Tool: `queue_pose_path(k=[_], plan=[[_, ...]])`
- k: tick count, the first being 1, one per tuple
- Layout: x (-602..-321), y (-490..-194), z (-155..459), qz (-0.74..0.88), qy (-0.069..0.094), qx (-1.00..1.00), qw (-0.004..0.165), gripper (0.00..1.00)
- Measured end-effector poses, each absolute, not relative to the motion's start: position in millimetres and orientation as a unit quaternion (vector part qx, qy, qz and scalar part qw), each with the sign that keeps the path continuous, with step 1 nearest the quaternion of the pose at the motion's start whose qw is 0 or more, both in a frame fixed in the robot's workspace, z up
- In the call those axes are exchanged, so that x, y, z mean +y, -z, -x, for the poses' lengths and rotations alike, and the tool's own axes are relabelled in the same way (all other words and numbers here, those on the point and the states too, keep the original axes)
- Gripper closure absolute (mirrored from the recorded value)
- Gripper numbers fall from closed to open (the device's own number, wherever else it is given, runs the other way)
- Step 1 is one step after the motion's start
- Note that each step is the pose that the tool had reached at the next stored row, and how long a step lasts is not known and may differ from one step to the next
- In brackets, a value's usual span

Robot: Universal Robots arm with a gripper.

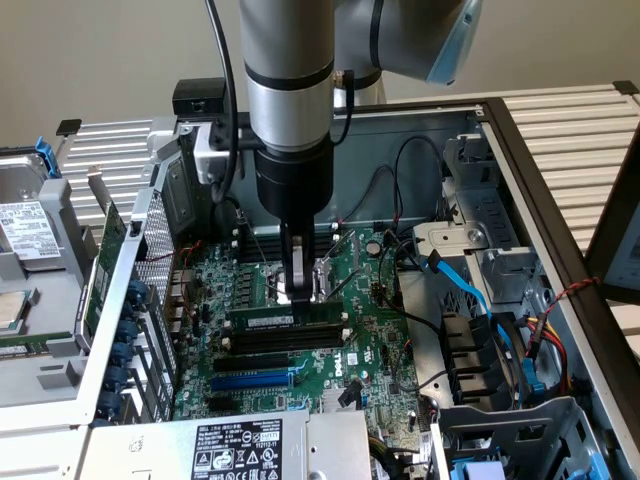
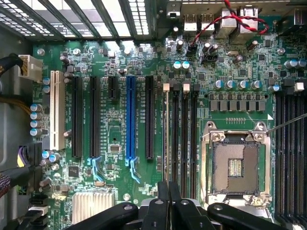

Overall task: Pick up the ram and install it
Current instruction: 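Insert the ram into the slot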

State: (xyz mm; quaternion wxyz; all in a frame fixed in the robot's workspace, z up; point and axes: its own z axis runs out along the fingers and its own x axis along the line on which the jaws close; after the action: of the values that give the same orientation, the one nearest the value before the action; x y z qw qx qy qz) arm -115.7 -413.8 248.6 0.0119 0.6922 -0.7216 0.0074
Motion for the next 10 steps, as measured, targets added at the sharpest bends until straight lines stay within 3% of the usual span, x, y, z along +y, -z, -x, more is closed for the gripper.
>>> queue_pose_path(k=[10], plan=[[-414.2, -243.7, 115.7, -0.692, -0.006, -0.722, 0.011, 0.88]])
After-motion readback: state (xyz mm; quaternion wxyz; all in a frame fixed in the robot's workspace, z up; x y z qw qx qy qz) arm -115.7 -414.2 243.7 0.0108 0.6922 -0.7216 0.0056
